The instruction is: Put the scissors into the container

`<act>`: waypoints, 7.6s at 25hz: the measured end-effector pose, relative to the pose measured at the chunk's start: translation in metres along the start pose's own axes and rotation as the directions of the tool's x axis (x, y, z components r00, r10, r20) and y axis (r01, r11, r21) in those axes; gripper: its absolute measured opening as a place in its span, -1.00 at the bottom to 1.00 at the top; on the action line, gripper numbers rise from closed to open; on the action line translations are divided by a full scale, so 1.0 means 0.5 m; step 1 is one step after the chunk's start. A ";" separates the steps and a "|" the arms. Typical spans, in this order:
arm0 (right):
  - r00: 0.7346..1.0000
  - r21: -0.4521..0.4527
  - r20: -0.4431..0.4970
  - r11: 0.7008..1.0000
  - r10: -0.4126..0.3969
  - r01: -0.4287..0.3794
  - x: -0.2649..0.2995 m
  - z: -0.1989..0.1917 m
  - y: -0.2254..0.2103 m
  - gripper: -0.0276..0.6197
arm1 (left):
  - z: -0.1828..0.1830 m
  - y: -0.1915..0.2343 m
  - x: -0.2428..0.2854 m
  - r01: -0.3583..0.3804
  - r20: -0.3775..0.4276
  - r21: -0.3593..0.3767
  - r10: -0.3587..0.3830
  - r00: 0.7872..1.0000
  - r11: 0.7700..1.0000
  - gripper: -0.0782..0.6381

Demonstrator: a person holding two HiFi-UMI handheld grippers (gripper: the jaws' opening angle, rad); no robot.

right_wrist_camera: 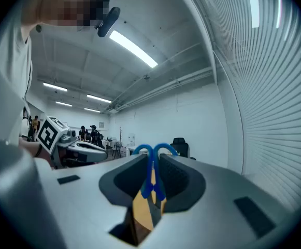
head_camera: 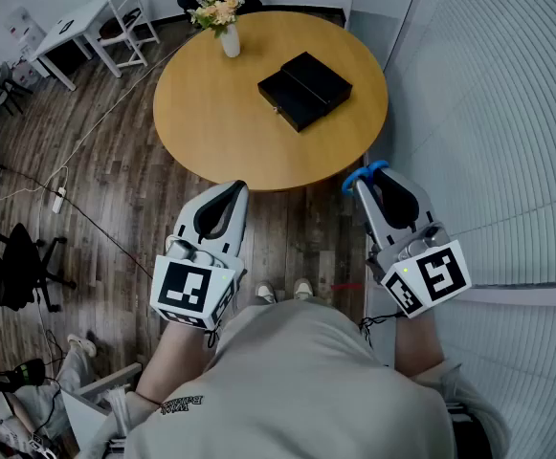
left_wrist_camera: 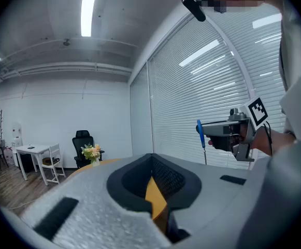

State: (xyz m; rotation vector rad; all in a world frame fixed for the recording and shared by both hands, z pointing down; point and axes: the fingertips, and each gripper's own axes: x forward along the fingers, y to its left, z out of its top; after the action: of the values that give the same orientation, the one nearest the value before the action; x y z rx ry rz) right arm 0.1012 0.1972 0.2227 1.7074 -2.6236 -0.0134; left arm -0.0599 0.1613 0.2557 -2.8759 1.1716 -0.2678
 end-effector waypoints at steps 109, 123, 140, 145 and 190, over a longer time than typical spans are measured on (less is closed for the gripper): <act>0.957 -0.087 -0.288 0.996 -0.037 0.012 0.666 -0.150 -0.292 -0.64 | -0.069 0.482 0.524 0.151 -0.086 -0.065 -0.156 0.984 0.986 -0.72; 0.933 -0.034 -0.359 0.998 0.042 -0.057 0.754 -0.207 -0.364 -0.64 | -0.106 0.483 0.593 0.098 -0.151 -0.069 -0.107 0.983 0.993 -0.72; 0.798 0.054 -0.590 0.992 0.126 -0.116 0.880 -0.461 -0.372 -0.64 | -0.230 0.492 0.679 0.088 -0.240 -0.180 -0.130 0.962 0.980 -0.72; 0.751 0.071 -0.644 0.989 0.145 -0.130 0.912 -0.539 -0.380 -0.64 | -0.289 0.492 0.712 0.079 -0.289 -0.201 -0.136 0.948 0.976 -0.72; 0.545 0.139 -0.831 0.990 0.110 0.012 0.996 -0.919 -0.394 -0.62 | -0.499 0.518 0.724 0.009 -0.421 -0.300 -0.141 0.896 0.954 -0.72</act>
State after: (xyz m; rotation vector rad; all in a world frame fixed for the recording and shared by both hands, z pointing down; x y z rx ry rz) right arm 0.0862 -0.3383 0.6820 1.1739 -1.9185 0.7952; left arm -0.0264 -0.2658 0.5331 -3.2313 1.2456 -0.8580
